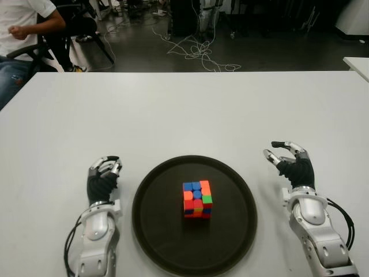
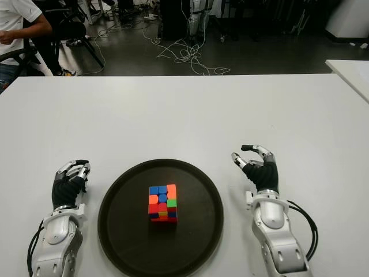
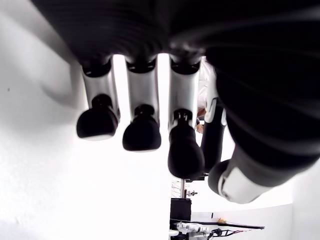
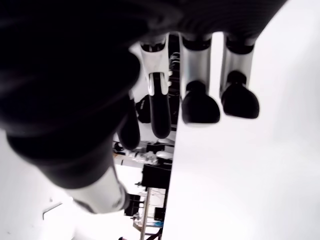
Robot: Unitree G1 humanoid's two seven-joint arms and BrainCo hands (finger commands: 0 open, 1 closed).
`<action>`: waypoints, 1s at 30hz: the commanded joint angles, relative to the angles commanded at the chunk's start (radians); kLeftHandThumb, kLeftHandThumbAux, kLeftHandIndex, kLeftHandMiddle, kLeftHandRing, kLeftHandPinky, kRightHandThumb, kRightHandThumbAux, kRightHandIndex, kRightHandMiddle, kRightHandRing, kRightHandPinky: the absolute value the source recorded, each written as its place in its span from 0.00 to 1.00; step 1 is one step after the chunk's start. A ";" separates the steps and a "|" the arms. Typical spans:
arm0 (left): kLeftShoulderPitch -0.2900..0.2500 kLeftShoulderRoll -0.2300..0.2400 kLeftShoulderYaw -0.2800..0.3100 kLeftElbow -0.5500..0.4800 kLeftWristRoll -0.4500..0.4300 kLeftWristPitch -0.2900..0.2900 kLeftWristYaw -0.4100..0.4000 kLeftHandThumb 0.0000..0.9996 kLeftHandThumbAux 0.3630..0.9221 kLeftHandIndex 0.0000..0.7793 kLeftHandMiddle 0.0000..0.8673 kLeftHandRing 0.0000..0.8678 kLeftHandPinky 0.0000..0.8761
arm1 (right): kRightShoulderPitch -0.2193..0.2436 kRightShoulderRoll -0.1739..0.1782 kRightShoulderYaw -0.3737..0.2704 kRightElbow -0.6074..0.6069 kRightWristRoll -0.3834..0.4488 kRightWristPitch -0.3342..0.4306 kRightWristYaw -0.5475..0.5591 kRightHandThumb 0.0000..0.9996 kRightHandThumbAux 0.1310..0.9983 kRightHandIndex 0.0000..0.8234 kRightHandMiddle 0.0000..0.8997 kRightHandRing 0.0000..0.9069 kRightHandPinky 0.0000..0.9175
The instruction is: Pick up the Rubik's Cube and put it in the plate
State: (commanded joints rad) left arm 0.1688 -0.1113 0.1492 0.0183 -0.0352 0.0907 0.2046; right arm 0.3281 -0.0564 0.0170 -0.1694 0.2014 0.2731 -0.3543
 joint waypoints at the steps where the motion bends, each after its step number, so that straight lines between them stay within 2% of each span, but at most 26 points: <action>1: 0.001 0.002 -0.002 0.000 0.005 -0.003 0.000 0.71 0.61 0.57 0.91 0.93 0.92 | 0.003 0.003 -0.001 -0.003 0.000 0.001 -0.004 0.30 0.82 0.83 0.89 0.91 0.90; 8: 0.000 0.008 -0.008 0.014 0.018 -0.025 -0.003 0.71 0.61 0.57 0.90 0.93 0.92 | 0.017 0.006 0.006 0.000 -0.020 -0.054 -0.017 0.29 0.82 0.83 0.89 0.91 0.90; 12: 0.000 0.008 -0.010 0.016 0.015 -0.035 -0.010 0.71 0.61 0.57 0.90 0.93 0.93 | 0.023 -0.016 0.025 0.016 -0.066 -0.102 -0.022 0.27 0.82 0.82 0.89 0.91 0.90; 16: -0.004 0.012 -0.009 0.023 0.002 -0.037 -0.029 0.71 0.61 0.57 0.90 0.93 0.92 | 0.016 -0.025 0.037 0.037 -0.106 -0.151 -0.034 0.29 0.82 0.83 0.89 0.91 0.91; 22: -0.001 0.010 -0.005 0.024 -0.010 -0.047 -0.047 0.71 0.61 0.57 0.90 0.93 0.92 | 0.009 -0.022 0.039 0.070 -0.123 -0.197 -0.035 0.30 0.81 0.84 0.89 0.91 0.91; 30: -0.004 -0.001 0.006 0.038 -0.021 -0.076 -0.050 0.71 0.62 0.57 0.90 0.93 0.92 | -0.002 -0.012 0.032 0.082 -0.137 -0.187 -0.055 0.32 0.81 0.84 0.90 0.92 0.92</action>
State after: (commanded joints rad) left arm 0.1649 -0.1125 0.1554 0.0559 -0.0565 0.0149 0.1550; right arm 0.3258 -0.0684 0.0490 -0.0879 0.0642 0.0861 -0.4092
